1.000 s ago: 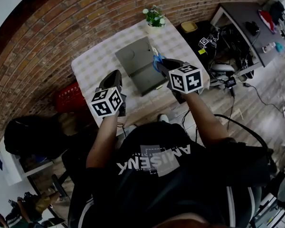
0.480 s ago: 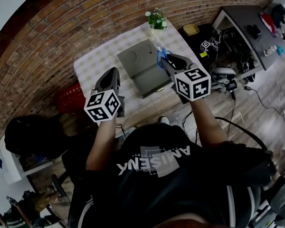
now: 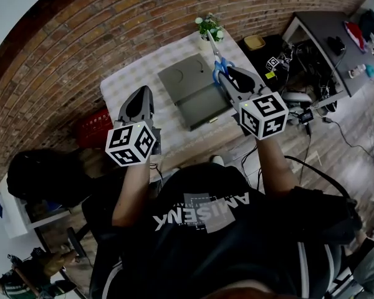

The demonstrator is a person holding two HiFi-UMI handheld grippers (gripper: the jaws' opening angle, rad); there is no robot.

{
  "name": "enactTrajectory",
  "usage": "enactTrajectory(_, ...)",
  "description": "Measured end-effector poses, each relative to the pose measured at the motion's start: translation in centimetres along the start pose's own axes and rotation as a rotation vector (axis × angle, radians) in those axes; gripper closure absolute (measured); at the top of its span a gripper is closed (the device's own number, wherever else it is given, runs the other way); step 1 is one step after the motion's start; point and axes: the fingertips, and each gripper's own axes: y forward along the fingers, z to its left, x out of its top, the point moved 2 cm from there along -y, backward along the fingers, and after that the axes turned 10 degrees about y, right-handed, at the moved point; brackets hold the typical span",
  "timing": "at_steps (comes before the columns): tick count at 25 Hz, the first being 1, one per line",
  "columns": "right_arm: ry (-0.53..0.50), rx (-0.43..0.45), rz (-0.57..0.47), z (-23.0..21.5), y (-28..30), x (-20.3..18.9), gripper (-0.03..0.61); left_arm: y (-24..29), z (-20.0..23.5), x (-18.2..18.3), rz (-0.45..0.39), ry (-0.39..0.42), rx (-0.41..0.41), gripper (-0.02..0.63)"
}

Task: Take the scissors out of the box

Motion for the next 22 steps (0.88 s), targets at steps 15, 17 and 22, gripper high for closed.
enactTrajectory(15, -0.078, -0.040, -0.078, -0.1, -1.6, 0.9, 0.463, -1.0, 0.4, 0.1, -0.022, 0.001, 0.024, 0.601)
enactTrajectory(17, -0.075, -0.039, -0.079, -0.2, -1.5, 0.9, 0.463, -0.9, 0.4, 0.2, -0.024, 0.002, 0.022, 0.601)
enactTrajectory(22, -0.076, -0.043, -0.080, -0.3, -1.7, 0.8, 0.463, -1.0, 0.1, 0.2, -0.025, 0.006, 0.017, 0.601)
